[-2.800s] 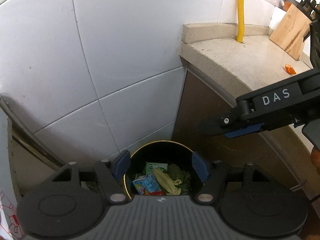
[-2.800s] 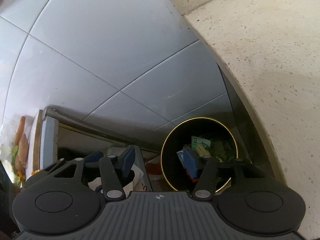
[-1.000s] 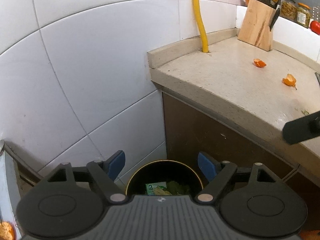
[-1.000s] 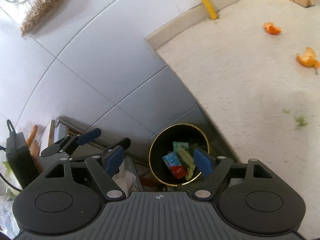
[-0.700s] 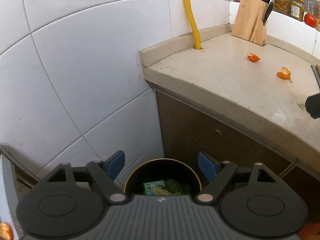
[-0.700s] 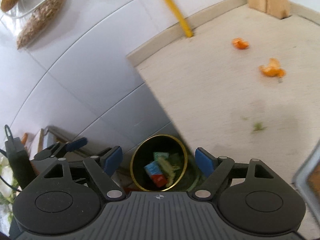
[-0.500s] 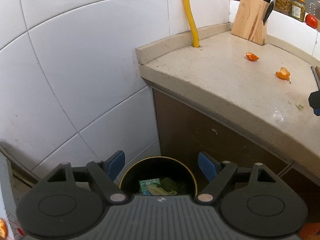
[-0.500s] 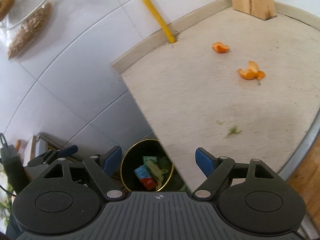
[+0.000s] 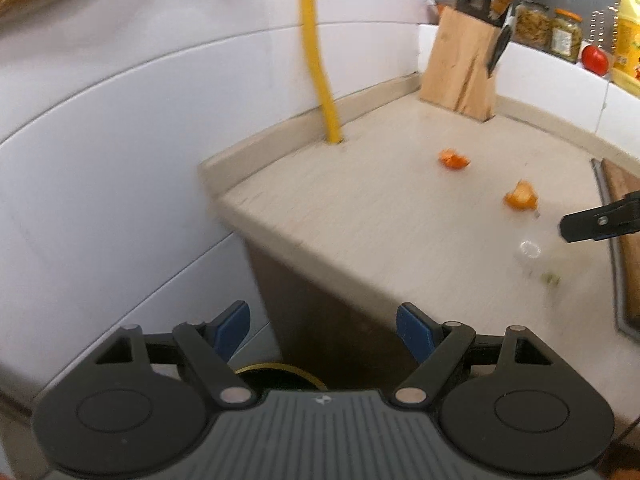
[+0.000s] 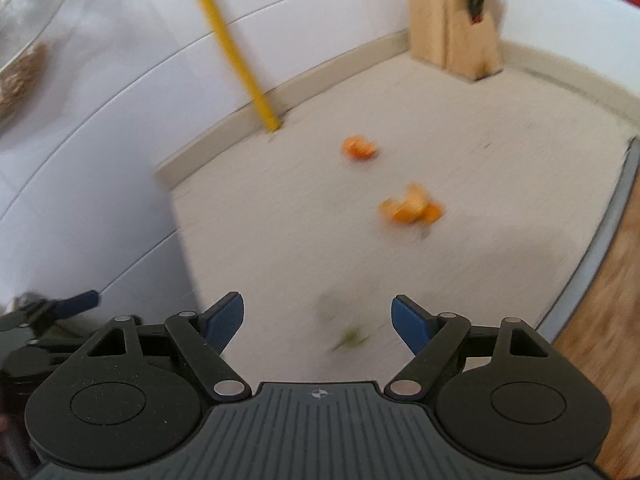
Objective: Collect trash
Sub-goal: 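Move both open tools up to the orange peels on the counter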
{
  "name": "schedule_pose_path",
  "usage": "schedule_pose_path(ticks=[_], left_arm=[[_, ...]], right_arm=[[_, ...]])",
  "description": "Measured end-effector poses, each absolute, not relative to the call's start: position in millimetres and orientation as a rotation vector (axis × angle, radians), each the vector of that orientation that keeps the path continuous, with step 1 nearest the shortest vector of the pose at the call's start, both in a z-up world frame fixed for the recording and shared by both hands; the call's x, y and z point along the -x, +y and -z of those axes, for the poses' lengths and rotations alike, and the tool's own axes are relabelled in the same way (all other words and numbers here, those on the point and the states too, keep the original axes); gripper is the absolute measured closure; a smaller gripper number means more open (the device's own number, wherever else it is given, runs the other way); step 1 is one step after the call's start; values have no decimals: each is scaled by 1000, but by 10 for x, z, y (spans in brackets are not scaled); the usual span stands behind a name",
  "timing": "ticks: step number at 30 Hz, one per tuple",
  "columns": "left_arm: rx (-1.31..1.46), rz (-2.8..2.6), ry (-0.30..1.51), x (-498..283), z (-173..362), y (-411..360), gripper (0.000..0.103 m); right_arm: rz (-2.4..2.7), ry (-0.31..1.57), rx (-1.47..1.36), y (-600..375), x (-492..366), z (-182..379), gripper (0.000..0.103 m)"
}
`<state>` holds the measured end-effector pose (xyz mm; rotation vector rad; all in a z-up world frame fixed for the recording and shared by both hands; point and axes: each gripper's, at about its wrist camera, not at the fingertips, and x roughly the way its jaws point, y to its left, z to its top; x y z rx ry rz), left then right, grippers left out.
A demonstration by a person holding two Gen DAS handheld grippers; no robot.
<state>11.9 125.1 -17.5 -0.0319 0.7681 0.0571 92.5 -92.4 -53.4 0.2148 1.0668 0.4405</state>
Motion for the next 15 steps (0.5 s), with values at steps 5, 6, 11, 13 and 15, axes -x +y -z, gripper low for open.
schedule_pose_path(ticks=[5, 6, 11, 13, 15], left_arm=[[9, -9, 741, -497, 60, 1027, 27], [6, -2, 737, -573, 43, 990, 27], [1, 32, 734, -1035, -5, 796, 26], [6, 48, 734, -1200, -16, 725, 26], [13, 59, 731, -1344, -16, 663, 26]], right_arm=[[-412, 1033, -184, -1043, -1196, 611, 17], [-412, 1022, -170, -1041, -1240, 631, 17], [-437, 989, -97, -970, -1465, 799, 19], [-450, 988, -96, -961, -1535, 874, 24], [-455, 989, -102, -966, -1603, 940, 30]])
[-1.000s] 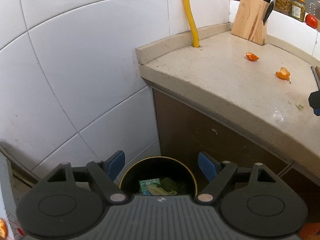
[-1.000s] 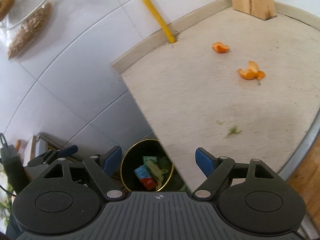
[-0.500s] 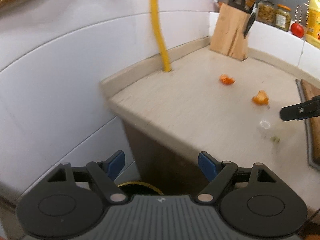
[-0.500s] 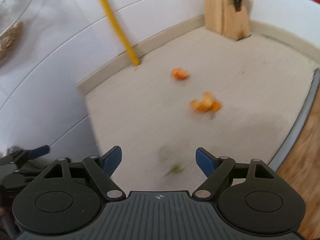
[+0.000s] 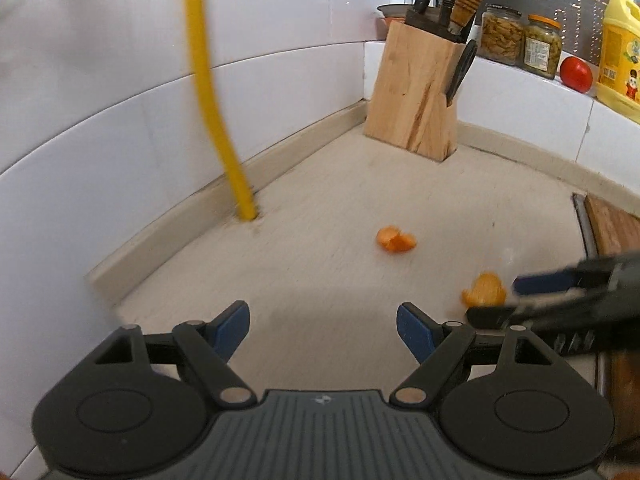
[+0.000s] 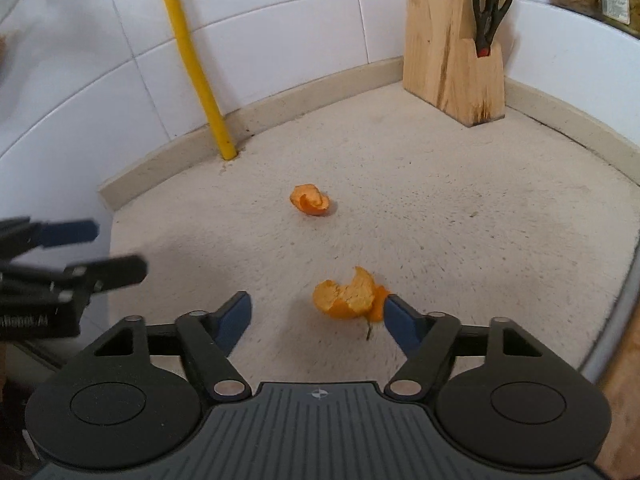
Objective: Collect trash
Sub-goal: 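Move both open tools up to the orange peels on the counter, then grasp an orange peel with the right tool while the left tool grasps another peel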
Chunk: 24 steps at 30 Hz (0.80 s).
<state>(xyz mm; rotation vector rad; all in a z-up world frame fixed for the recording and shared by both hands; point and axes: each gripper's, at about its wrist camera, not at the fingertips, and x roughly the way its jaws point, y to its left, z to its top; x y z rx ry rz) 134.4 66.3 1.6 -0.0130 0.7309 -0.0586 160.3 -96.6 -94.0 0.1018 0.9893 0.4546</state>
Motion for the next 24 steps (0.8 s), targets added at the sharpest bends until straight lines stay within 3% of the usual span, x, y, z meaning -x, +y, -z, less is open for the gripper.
schedule_pose_path(ticks=[7, 18, 19, 21, 22, 23, 24], left_arm=[[85, 112, 721, -1890, 20, 542, 26], [78, 160, 775, -2503, 270, 261, 27], [67, 158, 781, -2532, 300, 236, 29], [63, 157, 792, -2556, 345, 222, 44], [70, 166, 807, -2586, 376, 222, 59], [83, 180, 833, -2602, 417, 225, 67], [98, 194, 845, -2608, 446, 231, 69]], right_arm=[[-458, 994, -130, -1042, -1783, 1096, 33], [-475, 985, -109, -1106, -1790, 1124, 47], [-475, 982, -103, -1107, -1773, 1124, 48], [-476, 977, -88, -1107, -1746, 1127, 55], [-476, 975, -81, -1106, -1733, 1125, 57], [-475, 973, -75, -1106, -1719, 1123, 60], [-475, 974, -75, -1112, -1710, 1121, 63]])
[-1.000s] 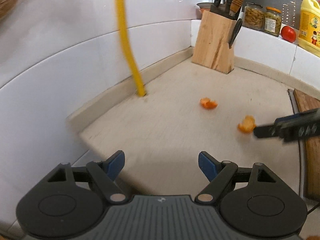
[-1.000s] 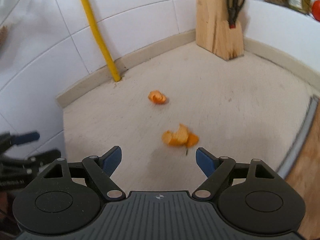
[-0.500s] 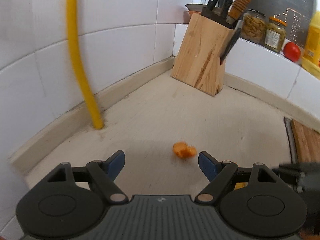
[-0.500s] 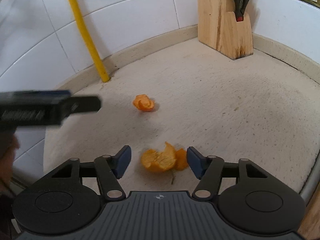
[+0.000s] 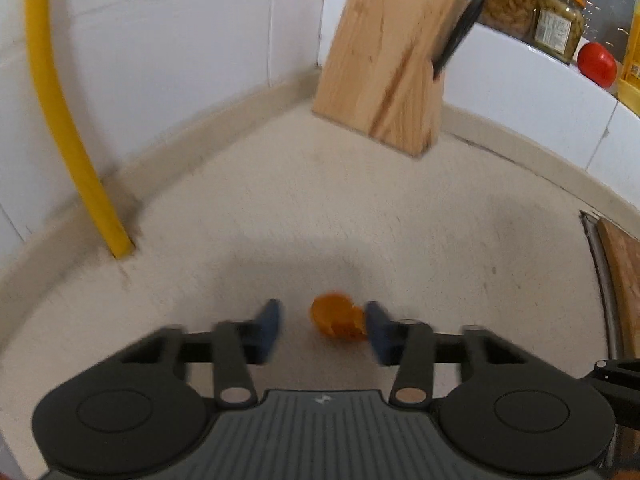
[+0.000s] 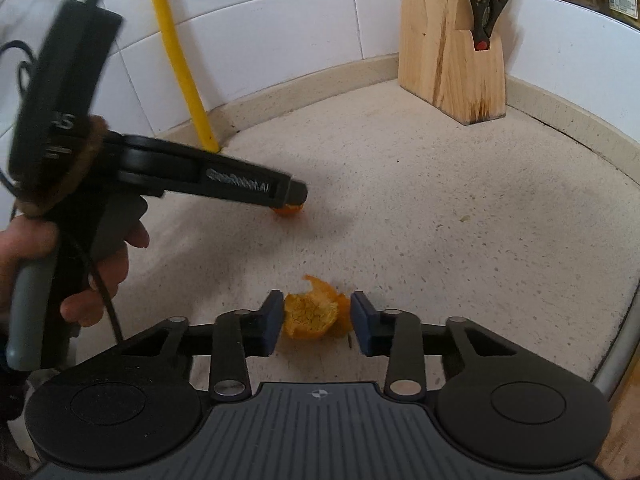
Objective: Collect trash
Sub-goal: 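Grasp an orange peel with the right tool while the left tool grasps another peel, then carry both orange peels down over the black trash bin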
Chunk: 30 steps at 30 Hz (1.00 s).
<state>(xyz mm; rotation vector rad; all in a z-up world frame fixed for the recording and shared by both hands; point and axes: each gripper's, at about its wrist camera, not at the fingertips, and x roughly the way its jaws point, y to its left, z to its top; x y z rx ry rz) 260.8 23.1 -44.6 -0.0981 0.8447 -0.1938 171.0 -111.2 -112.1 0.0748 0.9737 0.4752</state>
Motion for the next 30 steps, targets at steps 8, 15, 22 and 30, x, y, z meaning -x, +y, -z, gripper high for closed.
schedule_pose_path(ticks=[8, 15, 22, 30], left_arm=[[73, 203, 831, -2460, 443, 185, 101], [96, 237, 837, -2209, 378, 266, 102], [163, 255, 827, -1909, 253, 376, 102], [197, 211, 792, -1561, 145, 532, 102]], right_arm=[[-448, 997, -122, -1289, -1614, 1092, 89], [-427, 1009, -199, -1508, -1514, 994, 91], [-427, 1014, -336, -1721, -1529, 899, 91], [-494, 996, -346, -1533, -1461, 790, 91]])
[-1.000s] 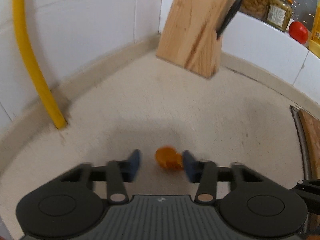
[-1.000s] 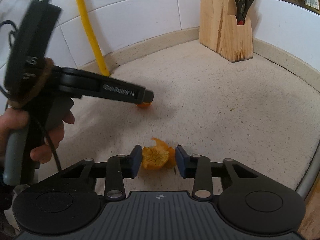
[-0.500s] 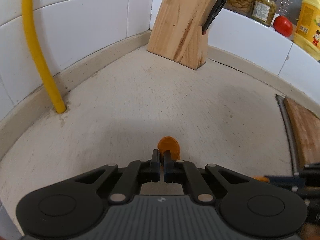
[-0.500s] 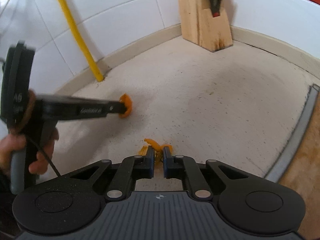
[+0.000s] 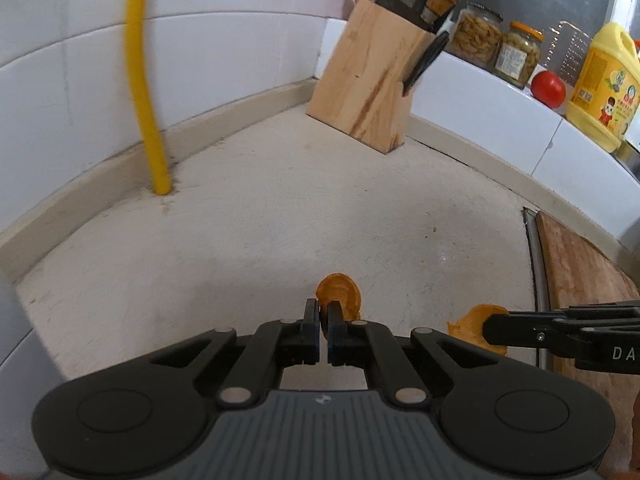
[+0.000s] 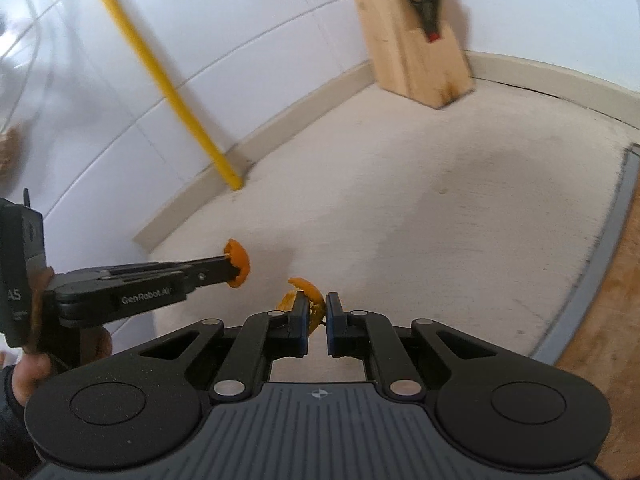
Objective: Collect trash
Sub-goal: 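Carry both orange peels down over the black trash bin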
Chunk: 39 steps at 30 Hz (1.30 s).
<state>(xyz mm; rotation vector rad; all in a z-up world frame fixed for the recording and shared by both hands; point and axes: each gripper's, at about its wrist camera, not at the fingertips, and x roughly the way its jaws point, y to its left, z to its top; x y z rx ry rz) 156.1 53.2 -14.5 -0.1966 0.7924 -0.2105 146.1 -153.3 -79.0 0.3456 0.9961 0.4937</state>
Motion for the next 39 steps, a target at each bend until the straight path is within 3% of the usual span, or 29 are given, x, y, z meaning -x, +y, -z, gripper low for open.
schedule_pose_path(ticks=[24, 39], left_arm=[[284, -118, 733, -131, 53, 1676, 101], [355, -271, 783, 343, 333, 2168, 101]], right_arm=[[-882, 976, -211, 104, -1045, 472, 91], [-1003, 1056, -111, 946, -855, 721, 91]])
